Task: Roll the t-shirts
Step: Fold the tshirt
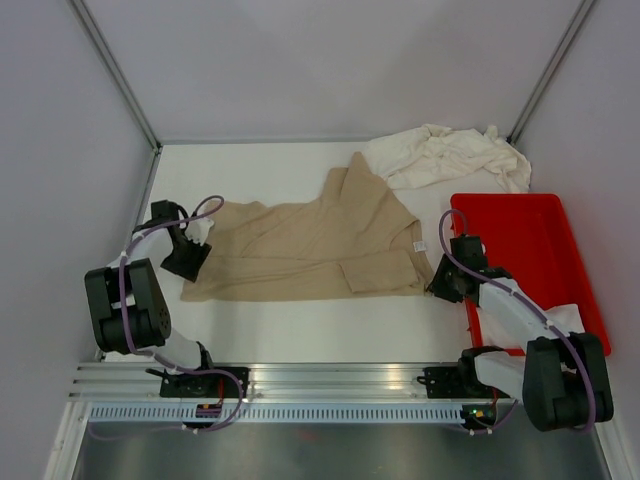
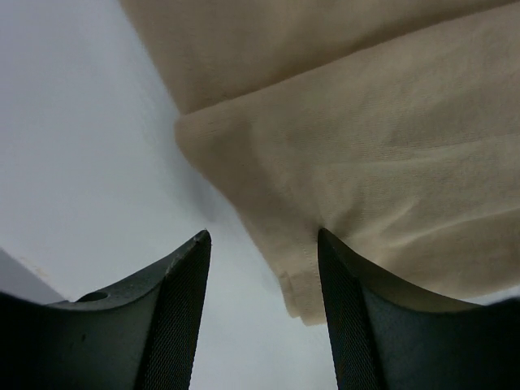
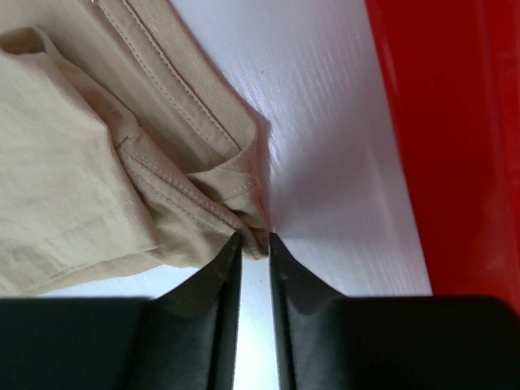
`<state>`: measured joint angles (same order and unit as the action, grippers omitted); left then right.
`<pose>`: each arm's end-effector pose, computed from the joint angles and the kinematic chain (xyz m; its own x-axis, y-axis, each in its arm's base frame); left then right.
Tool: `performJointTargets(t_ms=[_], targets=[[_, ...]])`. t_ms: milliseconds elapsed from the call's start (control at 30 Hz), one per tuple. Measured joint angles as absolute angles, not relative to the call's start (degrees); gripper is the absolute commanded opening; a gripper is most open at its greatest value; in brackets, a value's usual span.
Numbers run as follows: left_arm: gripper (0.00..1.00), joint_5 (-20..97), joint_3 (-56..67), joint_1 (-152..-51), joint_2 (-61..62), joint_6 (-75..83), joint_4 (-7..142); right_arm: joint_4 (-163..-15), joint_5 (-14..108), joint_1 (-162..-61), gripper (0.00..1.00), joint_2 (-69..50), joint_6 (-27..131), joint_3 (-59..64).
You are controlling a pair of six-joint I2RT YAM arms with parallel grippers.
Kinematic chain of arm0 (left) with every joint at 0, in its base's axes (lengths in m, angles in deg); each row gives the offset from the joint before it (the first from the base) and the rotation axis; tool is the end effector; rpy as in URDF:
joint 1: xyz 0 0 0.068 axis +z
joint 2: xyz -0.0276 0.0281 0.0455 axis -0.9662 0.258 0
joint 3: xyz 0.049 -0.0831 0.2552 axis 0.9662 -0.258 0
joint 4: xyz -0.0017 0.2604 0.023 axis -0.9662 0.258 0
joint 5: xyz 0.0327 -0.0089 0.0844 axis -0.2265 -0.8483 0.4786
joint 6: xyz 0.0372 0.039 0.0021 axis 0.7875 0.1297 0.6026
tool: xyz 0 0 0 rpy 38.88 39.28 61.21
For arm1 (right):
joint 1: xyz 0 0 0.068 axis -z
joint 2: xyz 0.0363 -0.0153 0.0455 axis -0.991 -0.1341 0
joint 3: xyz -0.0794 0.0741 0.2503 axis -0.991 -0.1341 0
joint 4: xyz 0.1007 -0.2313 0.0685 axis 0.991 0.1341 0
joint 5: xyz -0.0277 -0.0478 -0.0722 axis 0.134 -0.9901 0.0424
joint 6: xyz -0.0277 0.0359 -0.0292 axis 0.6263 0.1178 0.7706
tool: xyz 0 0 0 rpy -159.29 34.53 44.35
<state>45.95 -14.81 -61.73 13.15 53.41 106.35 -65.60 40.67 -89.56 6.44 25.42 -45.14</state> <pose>0.2697 0.0635 0.1752 -0.8742 0.4223 -0.2397 0.3903 0.9048 0.1706 0.1927 0.0254 0.1590 -0.7959 0.4557 -0.3986 0.3647 0.8864 0.2853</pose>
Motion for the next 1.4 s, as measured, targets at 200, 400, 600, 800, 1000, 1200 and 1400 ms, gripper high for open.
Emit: performJointTargets(t_ms=[200,400,600,800,1000,1200,1400], targets=[[0.43,46.17,-17.28,-61.82,14.66,51.57,104.69,-66.98,41.24,-89.56,0.0,6.01,24.5,-46.04],[0.02,44.4,-18.09,-62.17,14.18,50.37,104.47,-65.84,41.04,-89.56,0.0,8.39,24.41,-46.04],[0.02,44.03,-20.23,-62.1,11.71,51.5,103.01,-61.86,40.04,-89.56,0.0,14.42,23.84,-44.82],[0.02,43.26,-22.46,-61.25,7.25,54.0,106.97,-58.13,40.06,-89.56,0.0,17.68,22.25,-44.33],[0.02,43.29,-23.9,-60.88,2.42,56.86,111.01,-52.68,39.75,-89.56,0.0,19.82,20.67,-42.06],[0.02,43.29,-24.16,-60.48,-2.26,60.03,115.6,-46.78,39.51,-89.58,0.0,24.65,18.79,-39.85],[0.03,43.57,-26.57,-60.22,-4.6,62.78,118.44,-39.61,38.33,-89.67,0.0,27.97,18.68,-37.47]])
